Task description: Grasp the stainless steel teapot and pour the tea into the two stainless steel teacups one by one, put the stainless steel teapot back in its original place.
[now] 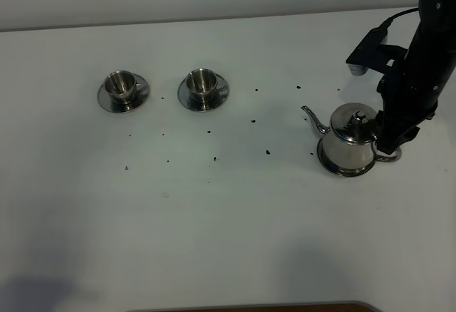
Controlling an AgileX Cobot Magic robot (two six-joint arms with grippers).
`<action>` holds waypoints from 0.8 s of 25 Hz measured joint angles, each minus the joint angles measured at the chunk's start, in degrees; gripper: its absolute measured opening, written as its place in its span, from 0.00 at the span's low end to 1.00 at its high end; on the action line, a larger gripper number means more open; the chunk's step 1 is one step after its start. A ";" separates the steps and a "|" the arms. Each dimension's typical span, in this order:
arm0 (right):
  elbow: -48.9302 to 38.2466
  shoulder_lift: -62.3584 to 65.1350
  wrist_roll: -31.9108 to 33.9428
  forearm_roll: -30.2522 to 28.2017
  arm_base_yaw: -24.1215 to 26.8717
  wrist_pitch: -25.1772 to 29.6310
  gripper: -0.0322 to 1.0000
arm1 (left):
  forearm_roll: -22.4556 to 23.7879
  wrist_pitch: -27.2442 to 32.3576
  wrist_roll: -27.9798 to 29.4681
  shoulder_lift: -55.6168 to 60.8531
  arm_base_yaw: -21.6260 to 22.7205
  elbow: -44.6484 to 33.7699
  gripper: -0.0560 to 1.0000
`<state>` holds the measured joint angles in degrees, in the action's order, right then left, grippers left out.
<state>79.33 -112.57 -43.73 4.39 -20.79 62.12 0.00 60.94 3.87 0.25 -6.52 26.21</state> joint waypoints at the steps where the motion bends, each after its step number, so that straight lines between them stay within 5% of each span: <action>1: 0.00 0.00 -0.05 -0.70 -0.35 -0.12 0.45 | 0.00 0.00 0.00 0.00 0.00 0.00 0.40; 20: 0.00 0.00 3.23 -5.63 -2.78 -2.95 0.45 | 0.00 0.00 0.00 0.00 0.00 0.00 0.40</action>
<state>79.33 -112.57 -40.50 -1.24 -23.57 59.17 0.00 60.94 3.87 0.25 -6.52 26.21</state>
